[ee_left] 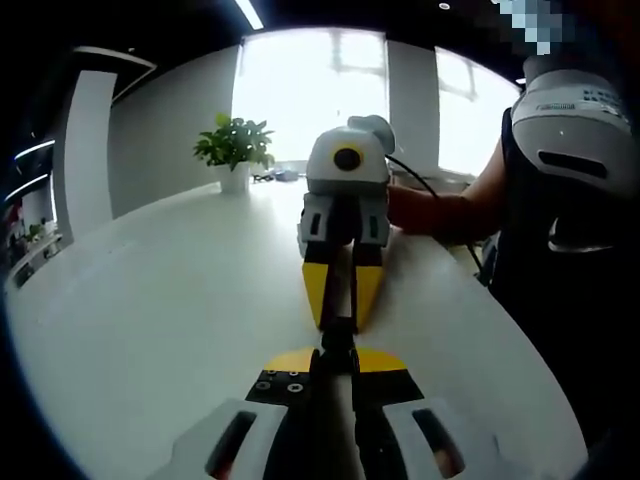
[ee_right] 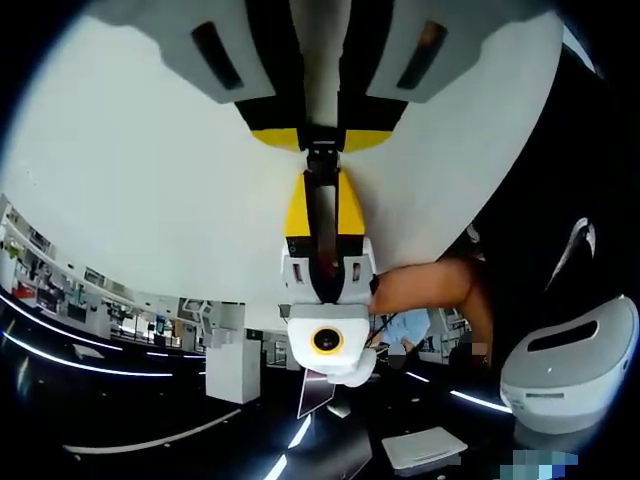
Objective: Snap the two parts of the plastic buckle together until the buckle closes and remains connected.
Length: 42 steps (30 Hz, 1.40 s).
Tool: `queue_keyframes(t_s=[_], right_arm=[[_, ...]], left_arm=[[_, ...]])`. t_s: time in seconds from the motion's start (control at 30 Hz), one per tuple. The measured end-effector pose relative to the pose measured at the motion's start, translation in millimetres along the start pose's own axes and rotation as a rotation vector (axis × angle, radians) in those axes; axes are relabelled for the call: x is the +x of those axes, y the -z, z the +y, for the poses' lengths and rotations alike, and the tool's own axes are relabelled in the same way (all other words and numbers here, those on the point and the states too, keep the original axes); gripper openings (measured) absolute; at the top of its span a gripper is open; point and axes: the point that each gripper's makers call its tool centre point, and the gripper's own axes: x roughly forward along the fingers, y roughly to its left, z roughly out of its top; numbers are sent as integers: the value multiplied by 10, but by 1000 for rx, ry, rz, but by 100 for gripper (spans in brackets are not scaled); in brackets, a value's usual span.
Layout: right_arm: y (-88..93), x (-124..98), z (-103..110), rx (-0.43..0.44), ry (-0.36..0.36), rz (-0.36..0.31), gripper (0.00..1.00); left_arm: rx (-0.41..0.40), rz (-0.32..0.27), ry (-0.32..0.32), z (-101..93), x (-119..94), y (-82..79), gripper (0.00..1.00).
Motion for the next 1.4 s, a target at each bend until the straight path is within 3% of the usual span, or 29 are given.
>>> queue_keyframes(t_s=[0.9, 1.4], right_arm=[[-1, 23, 22, 1, -14, 3, 10], [-13, 69, 33, -2, 11, 23, 9]], left_arm=[[1, 1, -2, 2, 24, -12, 9], [46, 29, -54, -40, 68, -43, 8]])
